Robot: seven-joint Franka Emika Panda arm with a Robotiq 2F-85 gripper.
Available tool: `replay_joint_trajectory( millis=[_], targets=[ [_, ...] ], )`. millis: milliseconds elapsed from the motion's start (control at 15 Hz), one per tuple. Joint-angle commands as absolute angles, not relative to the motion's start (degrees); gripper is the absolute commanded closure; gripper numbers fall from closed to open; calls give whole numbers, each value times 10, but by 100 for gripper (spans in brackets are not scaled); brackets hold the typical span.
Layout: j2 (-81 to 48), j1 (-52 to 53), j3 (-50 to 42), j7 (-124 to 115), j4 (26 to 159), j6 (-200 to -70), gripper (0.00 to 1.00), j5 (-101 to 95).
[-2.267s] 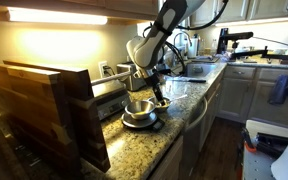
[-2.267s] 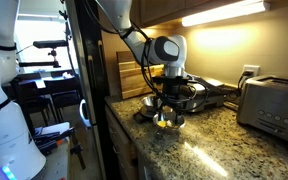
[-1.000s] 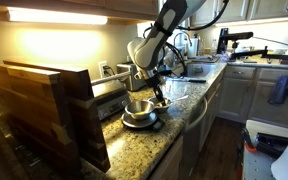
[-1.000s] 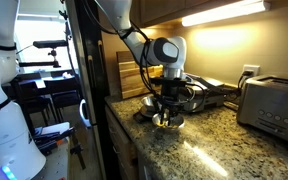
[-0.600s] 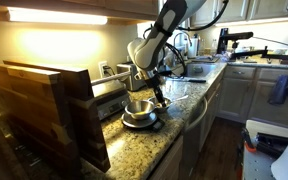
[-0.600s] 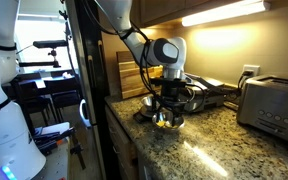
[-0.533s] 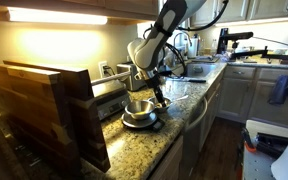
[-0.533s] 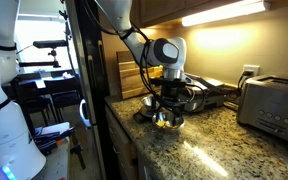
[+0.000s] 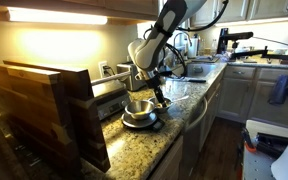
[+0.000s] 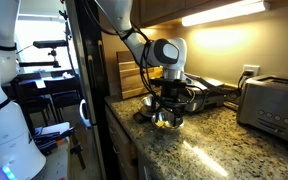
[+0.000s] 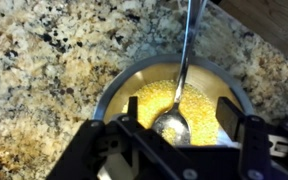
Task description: Take the spoon and use it to scoop the contents from the right silver bowl and into the left silver bowl then put the spoon next to the right silver bowl
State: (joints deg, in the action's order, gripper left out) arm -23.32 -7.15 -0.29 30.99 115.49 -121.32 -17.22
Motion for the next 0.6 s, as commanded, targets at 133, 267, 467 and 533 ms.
replay_joint_trajectory(
  millis=[133,267,467,533],
  targets=[
    [-225,-79,-3,324,1166,-1215,62,-159],
    [-225,-79,-3,324,1165,-1214,66,-159],
    [-228,-80,-2,325,1163,-1214,72,-158],
    [-228,-80,-2,325,1163,-1213,69,-157]
  ],
)
